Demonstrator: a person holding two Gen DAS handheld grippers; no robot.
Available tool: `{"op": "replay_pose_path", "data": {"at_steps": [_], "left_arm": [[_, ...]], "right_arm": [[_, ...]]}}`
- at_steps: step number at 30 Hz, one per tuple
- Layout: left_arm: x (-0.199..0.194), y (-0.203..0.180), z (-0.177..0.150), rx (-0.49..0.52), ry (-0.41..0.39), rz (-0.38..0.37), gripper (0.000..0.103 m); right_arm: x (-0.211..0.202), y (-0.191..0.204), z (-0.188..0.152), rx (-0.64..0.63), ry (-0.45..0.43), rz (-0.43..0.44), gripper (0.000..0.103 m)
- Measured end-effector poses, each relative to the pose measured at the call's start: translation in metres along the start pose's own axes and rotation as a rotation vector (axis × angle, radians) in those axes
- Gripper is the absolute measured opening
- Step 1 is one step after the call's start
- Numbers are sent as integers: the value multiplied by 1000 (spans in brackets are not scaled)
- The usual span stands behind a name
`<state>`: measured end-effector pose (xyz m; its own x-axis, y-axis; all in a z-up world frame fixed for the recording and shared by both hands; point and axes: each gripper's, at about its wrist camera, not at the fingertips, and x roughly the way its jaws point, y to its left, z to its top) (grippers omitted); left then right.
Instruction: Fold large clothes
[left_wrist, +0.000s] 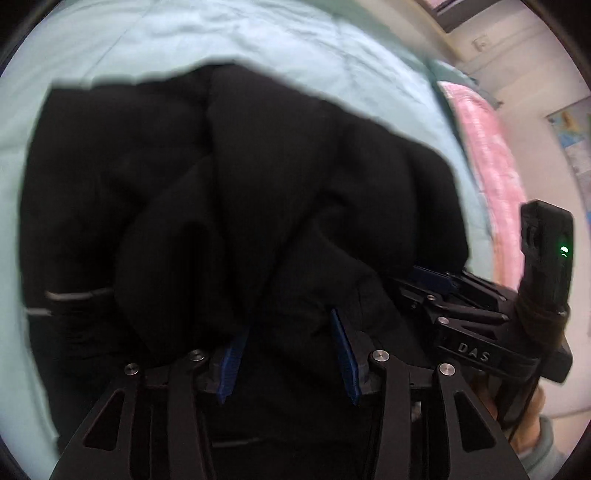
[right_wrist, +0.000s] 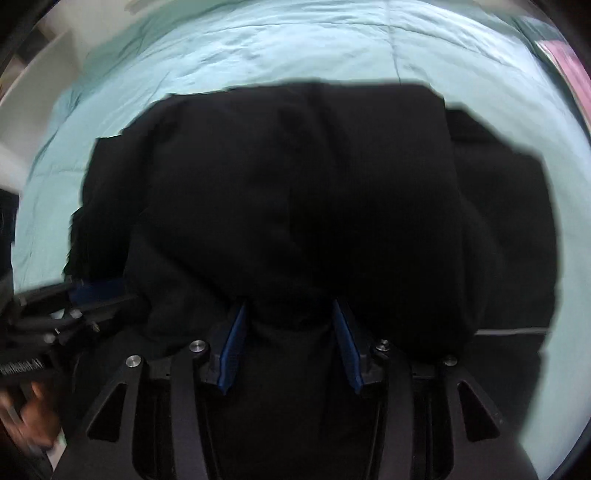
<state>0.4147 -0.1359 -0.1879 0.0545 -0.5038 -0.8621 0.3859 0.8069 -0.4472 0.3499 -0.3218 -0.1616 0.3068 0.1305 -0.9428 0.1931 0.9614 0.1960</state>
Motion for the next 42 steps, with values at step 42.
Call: {"op": "replay_pose_path", "data": {"at_steps": [42], "left_arm": [[-142,32,-157,35,-265,61,54]], "right_arm": [[-116,-42,-138,-26,-206,26,67]]}}
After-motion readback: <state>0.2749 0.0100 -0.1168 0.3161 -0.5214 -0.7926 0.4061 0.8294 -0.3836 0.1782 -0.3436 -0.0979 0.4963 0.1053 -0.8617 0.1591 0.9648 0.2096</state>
